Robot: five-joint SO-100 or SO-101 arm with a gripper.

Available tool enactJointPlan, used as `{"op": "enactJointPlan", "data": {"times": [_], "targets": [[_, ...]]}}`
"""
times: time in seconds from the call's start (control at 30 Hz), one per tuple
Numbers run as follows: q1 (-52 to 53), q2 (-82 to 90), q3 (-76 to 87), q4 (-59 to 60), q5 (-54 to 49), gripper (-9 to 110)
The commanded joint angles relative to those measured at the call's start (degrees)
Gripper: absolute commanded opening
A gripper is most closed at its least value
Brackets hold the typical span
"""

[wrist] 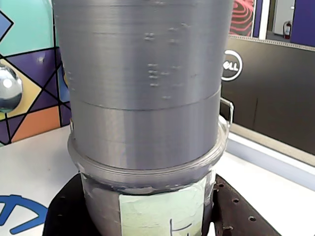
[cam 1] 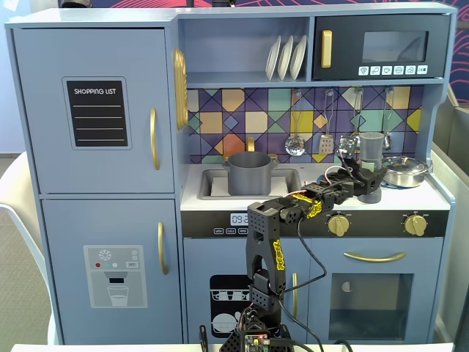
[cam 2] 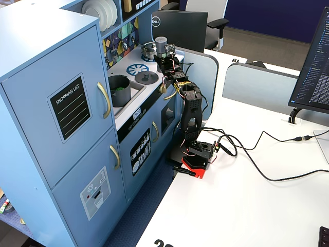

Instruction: Put salt in the gray recipient

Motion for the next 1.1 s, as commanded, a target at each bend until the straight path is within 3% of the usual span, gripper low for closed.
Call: {"op": "enactJointPlan", "data": {"times": [0.0, 0.07, 0.33, 0.53, 0.67, 0.77, 0.9, 1.07], "targets": [[1.2, 0.6, 0.0, -2.3, 0.2, 0], [1.2, 0.7, 0.5, -2.7, 0.6, 4], [2.1, 2.7, 3.7, -5.5, 2.9, 48], [3.4, 12.5, 9.1, -2.4, 1.0, 52], [3.9, 31.4, 17.8, 13.4, -1.1, 47], [0.3, 46.7, 19.8, 42.9, -4.0, 29], [-14.3, 60.0, 18.9, 74.4, -3.6, 5], [-35.9, 73.2, 28.2, 86.2, -3.3, 0]]}}
